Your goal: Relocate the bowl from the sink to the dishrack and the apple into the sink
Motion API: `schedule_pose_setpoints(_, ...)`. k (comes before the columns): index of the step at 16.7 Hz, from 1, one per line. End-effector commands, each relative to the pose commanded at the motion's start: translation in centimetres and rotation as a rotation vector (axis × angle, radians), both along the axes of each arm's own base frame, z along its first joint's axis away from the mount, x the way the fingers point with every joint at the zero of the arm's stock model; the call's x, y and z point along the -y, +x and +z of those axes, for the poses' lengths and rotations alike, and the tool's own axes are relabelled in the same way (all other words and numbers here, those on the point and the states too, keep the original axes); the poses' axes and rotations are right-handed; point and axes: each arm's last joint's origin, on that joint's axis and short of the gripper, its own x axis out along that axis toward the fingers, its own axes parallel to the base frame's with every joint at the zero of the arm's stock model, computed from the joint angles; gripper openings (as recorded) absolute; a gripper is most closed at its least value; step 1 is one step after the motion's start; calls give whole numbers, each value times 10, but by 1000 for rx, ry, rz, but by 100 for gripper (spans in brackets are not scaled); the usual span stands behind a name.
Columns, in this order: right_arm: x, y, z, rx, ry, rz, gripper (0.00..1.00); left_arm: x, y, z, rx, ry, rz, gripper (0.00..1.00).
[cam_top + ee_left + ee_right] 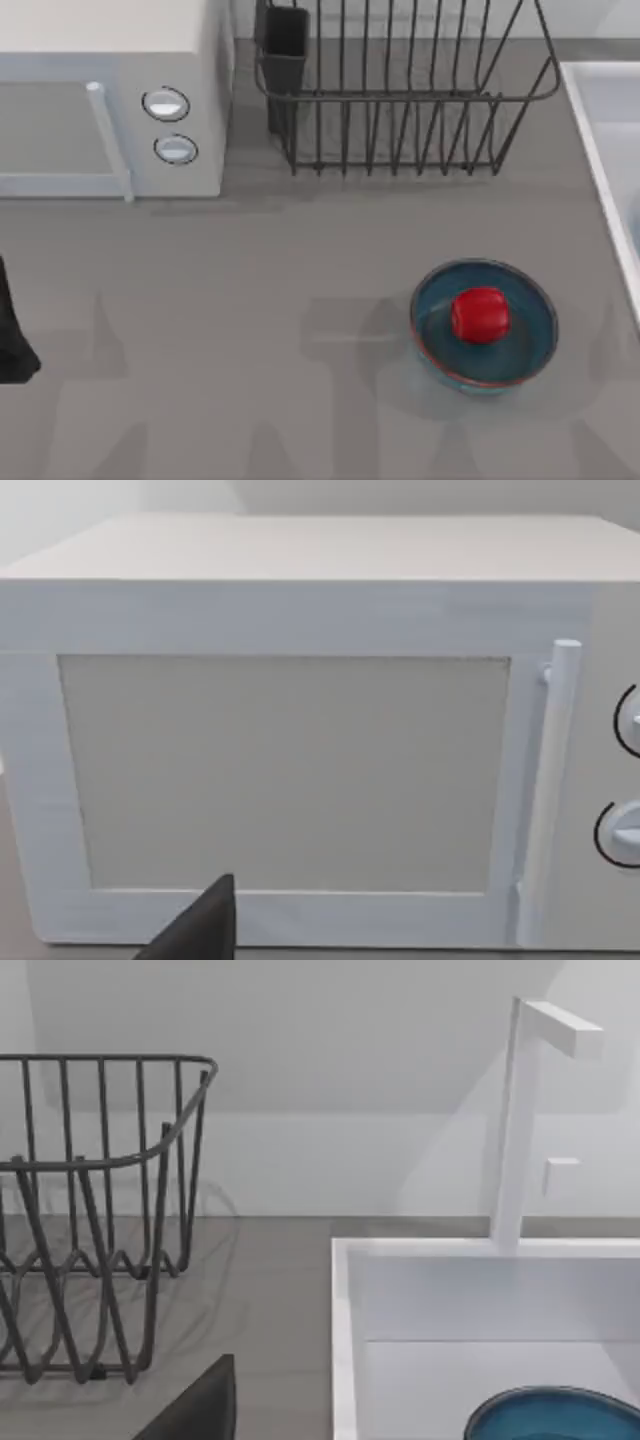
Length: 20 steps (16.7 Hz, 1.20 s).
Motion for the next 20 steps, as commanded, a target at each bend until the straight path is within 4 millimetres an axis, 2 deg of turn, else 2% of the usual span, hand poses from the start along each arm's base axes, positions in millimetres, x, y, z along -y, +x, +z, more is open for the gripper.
schedule_pose_setpoints(3, 0, 0, 2, -5, -2, -2, 100, 0, 0, 0, 0, 0, 0, 100)
schedule_pose_setpoints(5, 1, 1, 9, -32, -9, -13, 100, 0, 0, 0, 0, 0, 0, 100)
schedule_pose_setpoints(8, 4, 6, 32, -123, -31, -37, 100, 0, 0, 0, 0, 0, 0, 100)
schedule_pose_setpoints(11, 8, 21, 64, -265, -58, -60, 100, 0, 0, 0, 0, 0, 0, 100)
schedule_pose_setpoints(15, 18, 65, 105, -512, -90, -77, 100, 0, 0, 0, 0, 0, 0, 100)
schedule_pose_setpoints(18, 32, 116, 126, -716, -103, -77, 100, 0, 0, 0, 0, 0, 0, 100)
schedule_pose_setpoints(20, 45, 157, 131, -852, -103, -72, 100, 0, 0, 0, 0, 0, 0, 100)
